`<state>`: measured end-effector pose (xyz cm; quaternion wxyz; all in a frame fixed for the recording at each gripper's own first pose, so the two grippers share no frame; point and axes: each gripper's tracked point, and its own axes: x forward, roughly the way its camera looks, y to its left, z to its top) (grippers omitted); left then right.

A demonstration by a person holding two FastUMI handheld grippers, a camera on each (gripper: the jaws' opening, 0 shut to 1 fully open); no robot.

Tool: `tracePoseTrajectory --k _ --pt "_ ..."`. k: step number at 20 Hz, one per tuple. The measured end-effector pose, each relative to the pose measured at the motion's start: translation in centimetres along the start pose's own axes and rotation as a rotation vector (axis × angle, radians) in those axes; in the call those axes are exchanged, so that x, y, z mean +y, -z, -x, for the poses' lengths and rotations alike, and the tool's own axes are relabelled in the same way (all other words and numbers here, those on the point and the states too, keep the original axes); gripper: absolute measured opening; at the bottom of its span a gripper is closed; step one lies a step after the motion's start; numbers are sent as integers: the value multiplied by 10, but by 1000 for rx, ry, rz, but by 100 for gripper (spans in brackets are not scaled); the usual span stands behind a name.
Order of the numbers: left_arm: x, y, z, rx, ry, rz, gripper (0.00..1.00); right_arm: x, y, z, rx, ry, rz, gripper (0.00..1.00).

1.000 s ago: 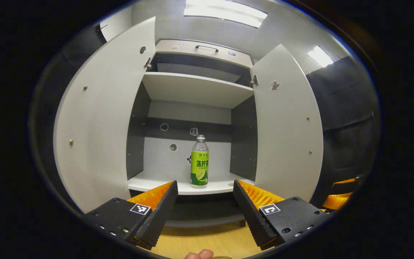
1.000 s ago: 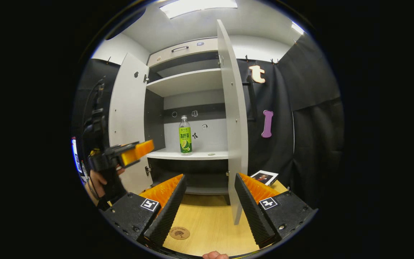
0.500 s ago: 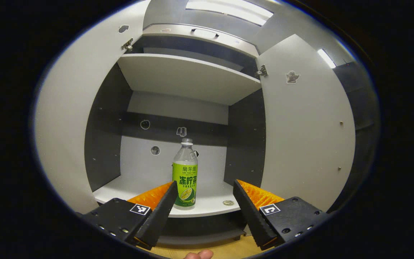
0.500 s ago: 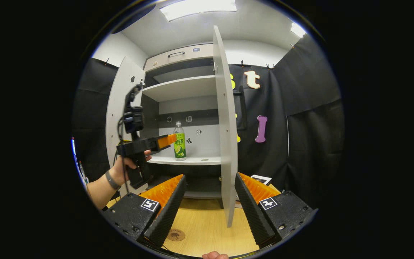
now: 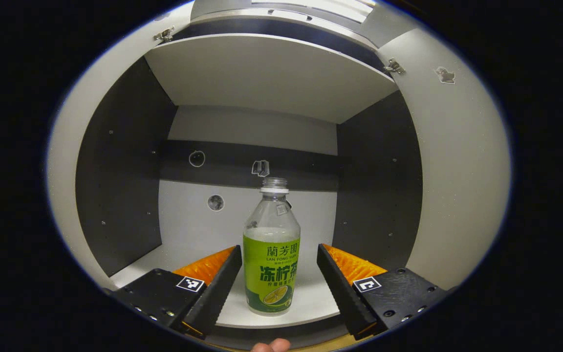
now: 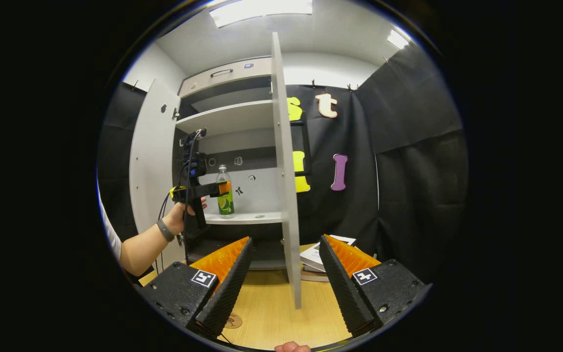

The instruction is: Grasp the bottle in the cabinet with the left hand and place it on the coaster, then close the right door with the right hand and the left door with the left hand.

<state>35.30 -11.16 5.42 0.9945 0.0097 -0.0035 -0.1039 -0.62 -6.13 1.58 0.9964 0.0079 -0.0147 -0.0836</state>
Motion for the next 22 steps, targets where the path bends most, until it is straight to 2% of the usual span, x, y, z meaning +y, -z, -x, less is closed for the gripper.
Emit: tracePoseTrajectory --k 8,11,13,14,16,19,22 --pt "17 0 -39 1 -59 -33 95 -13 3 -11 14 19 -16 83" --pt "18 1 -44 3 -49 -33 94 -14 1 -13 11 20 -18 83" --pt "17 2 -44 7 -37 -30 92 -14 -1 -12 8 20 -18 83" --pt "18 2 -44 9 -41 -30 78 -15 0 -13 7 20 -19 83" --pt "10 -6 -39 -16 -6 -11 77 -15 -2 -12 3 18 -19 83" --pt "12 -22 -28 -62 -21 -30 74 -14 -2 -10 1 15 -14 83" --pt "13 -24 -16 -52 -20 -43 74 -9 -3 -7 -4 -1 -19 83"
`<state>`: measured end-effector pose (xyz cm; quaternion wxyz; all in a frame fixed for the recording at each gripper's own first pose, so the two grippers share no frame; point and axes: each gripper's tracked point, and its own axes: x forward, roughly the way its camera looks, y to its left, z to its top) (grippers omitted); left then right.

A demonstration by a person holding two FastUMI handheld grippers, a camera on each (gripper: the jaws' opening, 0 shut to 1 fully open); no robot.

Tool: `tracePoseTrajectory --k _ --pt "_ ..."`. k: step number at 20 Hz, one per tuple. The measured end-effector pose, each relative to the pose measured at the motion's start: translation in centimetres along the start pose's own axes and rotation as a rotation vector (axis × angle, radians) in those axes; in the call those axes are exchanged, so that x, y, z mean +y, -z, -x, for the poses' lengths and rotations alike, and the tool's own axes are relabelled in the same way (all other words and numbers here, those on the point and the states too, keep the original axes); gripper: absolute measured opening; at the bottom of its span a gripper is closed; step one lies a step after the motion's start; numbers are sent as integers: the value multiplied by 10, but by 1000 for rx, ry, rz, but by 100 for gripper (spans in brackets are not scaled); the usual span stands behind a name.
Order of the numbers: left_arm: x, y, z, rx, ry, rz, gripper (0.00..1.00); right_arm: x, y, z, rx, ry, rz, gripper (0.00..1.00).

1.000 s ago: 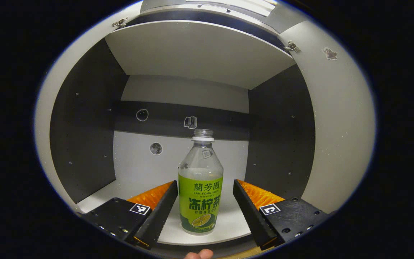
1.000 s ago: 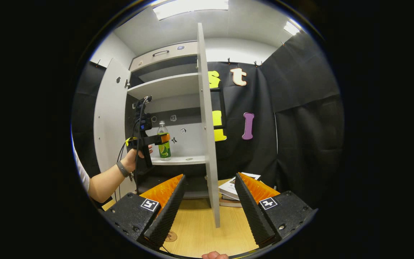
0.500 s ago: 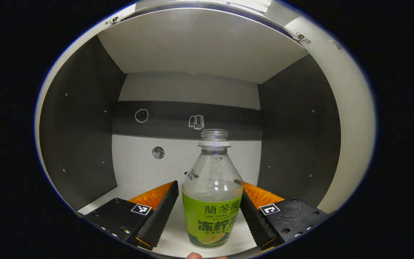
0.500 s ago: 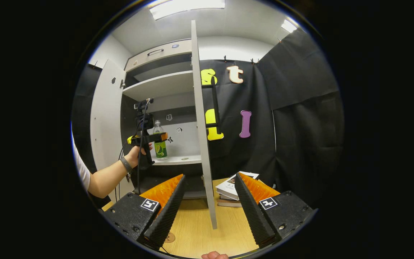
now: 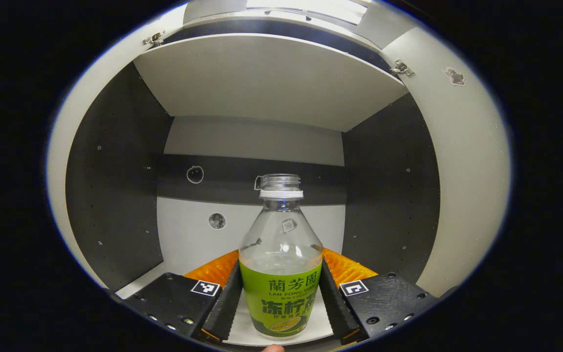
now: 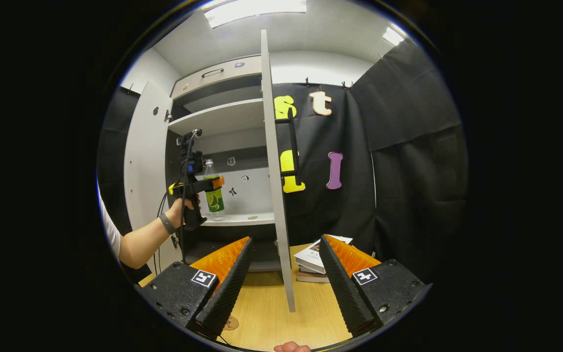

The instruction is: Grasp the bottle in the cabinet with the left hand and place it on the coaster, then close the right door with the right hand and the left door with the left hand.

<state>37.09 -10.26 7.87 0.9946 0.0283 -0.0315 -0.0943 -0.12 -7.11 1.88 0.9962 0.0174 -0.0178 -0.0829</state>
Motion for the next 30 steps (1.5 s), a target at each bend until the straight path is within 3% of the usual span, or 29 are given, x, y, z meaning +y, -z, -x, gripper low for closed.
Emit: tracePoseTrajectory --k 10,14,20,30 --pt "-7 3 86 -11 23 -14 74 31 -10 19 -15 -110 24 83" --pt "-21 35 129 30 67 -22 74 46 -26 25 -38 -175 32 83" --pt "-26 101 181 70 43 14 74 68 -49 34 -60 -252 44 83" --pt "-65 192 246 102 21 5 74 68 -54 35 -31 -233 47 83"
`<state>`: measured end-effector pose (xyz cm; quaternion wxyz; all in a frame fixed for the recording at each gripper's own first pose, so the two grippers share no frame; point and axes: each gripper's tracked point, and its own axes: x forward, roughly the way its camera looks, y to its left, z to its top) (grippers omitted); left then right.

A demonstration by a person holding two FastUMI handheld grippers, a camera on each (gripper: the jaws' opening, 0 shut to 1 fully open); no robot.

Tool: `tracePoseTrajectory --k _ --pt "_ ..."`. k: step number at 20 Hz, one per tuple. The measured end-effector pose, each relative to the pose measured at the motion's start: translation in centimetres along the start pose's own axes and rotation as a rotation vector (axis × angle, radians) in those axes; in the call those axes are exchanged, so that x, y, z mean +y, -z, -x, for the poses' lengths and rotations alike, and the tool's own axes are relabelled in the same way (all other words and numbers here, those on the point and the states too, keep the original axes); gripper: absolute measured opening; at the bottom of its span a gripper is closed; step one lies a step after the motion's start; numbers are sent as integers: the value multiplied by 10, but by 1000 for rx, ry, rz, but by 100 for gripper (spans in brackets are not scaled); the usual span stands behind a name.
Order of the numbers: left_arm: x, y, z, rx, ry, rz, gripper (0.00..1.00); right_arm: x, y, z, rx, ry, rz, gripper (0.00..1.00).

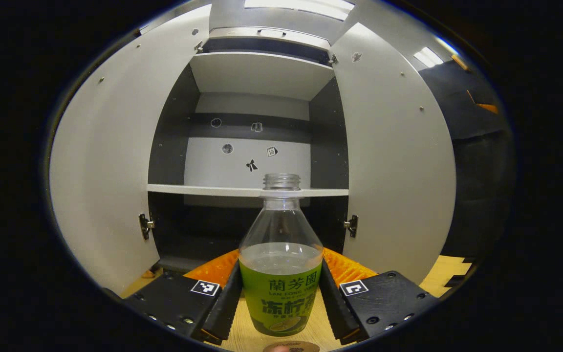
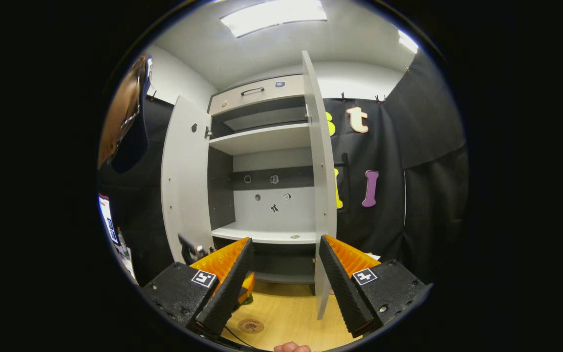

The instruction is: Grasp the bottle in the cabinet with the left hand and place it on the coaster, then close the right door with the right hand and the left door with the left hand.

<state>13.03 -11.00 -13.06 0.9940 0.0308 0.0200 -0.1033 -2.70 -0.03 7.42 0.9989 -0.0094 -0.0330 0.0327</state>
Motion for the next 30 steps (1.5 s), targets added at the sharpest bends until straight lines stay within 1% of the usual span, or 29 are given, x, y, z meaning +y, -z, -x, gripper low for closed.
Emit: tracePoseTrajectory --k 4,9,11,13,14,16,17,18,19,22,27,28,30 --pt "-11 38 21 17 -34 -12 74 -3 9 -4 56 12 4 83" --pt "-12 68 36 15 -83 4 74 1 18 -7 104 2 12 83" --pt "-9 83 38 41 -98 -6 74 4 19 -8 108 -3 14 83" --pt "-6 98 39 69 -100 13 74 7 21 -7 114 -9 24 83" --pt "-3 99 40 65 -105 25 74 6 22 -6 115 -8 31 83" --pt "3 98 42 38 -128 10 74 6 23 -6 119 -4 35 83" --pt "5 101 42 39 -137 8 78 6 23 -6 120 -2 32 83" --pt "6 104 43 45 -140 18 74 5 25 -7 123 -1 29 83" --pt "5 100 42 33 -139 20 74 5 26 -7 126 0 23 83" --pt "-4 101 44 48 -113 6 74 6 28 -8 132 -6 13 83" --pt "-6 101 46 50 -110 3 74 8 30 -9 135 -13 16 83" --pt "-6 101 44 52 -108 3 76 9 32 -10 137 -16 13 84" --pt "-8 102 44 61 -102 13 77 8 32 -10 138 -14 11 84"
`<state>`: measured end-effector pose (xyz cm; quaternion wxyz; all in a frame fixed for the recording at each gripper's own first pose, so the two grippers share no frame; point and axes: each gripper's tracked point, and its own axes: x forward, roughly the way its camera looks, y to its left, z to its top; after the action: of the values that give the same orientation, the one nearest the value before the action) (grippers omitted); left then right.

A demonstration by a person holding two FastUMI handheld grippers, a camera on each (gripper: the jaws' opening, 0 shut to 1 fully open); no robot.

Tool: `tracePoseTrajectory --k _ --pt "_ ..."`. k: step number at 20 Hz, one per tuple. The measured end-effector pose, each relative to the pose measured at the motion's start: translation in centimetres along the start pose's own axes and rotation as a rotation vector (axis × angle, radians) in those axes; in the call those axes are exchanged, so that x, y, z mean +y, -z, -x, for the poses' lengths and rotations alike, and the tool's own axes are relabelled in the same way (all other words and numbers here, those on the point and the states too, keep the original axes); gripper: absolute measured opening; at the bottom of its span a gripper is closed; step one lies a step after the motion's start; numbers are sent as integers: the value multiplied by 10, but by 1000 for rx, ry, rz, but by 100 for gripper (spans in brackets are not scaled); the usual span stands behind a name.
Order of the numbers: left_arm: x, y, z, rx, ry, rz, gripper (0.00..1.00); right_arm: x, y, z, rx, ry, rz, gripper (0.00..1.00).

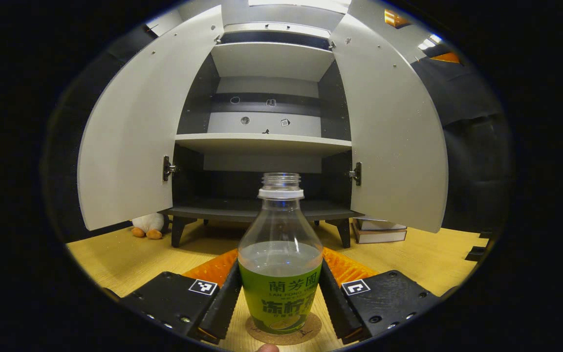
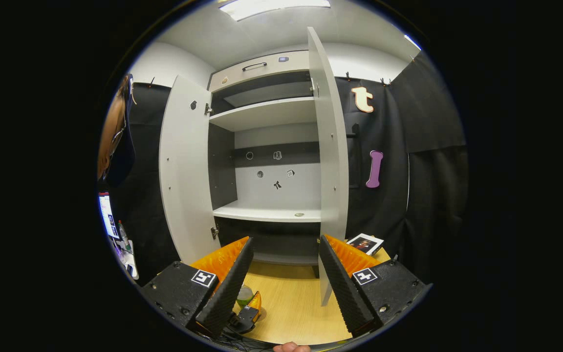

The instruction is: Grasp the bottle in the cabinet with the left hand and place it on the coaster, then close the right door with the right hand and the left door with the left hand.

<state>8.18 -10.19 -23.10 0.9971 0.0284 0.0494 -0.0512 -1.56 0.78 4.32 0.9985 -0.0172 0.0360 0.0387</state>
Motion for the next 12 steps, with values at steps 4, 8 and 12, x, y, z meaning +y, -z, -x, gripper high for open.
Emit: tracePoseTrajectory --k 4,8,12 --pt "0 -4 3 0 2 2 93 -3 0 0 0 4 -5 84" --pt "5 -19 9 -8 -6 7 95 -3 3 -1 3 -1 -12 83" --pt "14 -40 19 -11 -7 66 94 -6 7 1 -7 -5 -15 84"
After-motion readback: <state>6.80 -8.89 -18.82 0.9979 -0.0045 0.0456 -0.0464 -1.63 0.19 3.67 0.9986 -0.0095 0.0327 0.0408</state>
